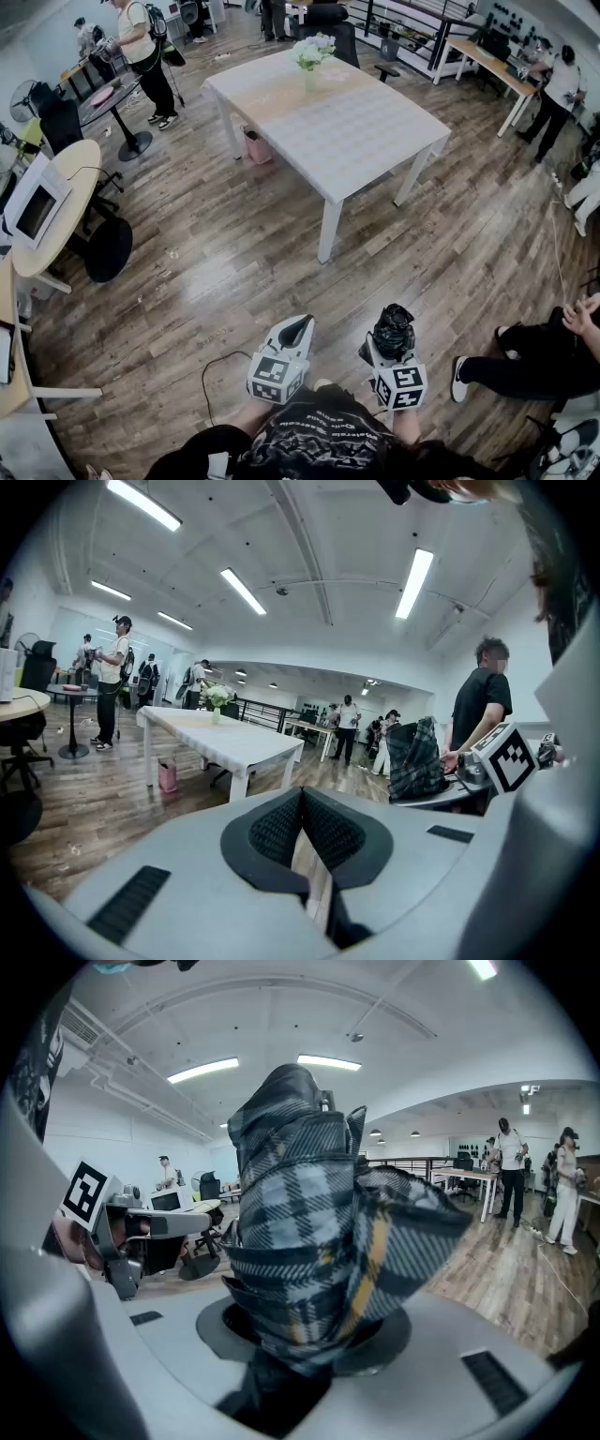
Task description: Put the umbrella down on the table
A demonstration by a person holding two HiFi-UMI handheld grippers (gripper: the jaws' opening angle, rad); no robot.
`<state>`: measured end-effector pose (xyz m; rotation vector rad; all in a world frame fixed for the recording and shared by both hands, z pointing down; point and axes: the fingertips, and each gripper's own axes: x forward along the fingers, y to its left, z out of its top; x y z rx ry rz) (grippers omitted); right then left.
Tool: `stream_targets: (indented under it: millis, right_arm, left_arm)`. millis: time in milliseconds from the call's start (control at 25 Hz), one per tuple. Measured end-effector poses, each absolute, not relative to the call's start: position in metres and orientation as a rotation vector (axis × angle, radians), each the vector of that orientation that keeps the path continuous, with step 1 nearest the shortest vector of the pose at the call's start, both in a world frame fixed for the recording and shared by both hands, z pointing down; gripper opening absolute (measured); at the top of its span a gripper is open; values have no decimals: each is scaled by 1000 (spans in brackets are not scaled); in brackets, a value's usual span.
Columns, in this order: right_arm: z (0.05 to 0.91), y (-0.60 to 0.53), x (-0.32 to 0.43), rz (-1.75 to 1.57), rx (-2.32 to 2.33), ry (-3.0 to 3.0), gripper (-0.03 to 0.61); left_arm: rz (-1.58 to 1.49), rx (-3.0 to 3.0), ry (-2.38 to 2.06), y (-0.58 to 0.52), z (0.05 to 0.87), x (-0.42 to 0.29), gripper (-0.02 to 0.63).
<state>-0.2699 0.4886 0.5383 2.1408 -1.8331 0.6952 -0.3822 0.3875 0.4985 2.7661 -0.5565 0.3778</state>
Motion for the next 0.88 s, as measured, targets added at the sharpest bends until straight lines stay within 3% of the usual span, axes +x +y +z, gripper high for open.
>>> stream_targets:
  millis: [880]
  right_arm:
    - [534, 484, -303, 740, 2153, -1921, 173]
  left_arm:
    - [399, 2767, -541, 389, 504, -410, 20]
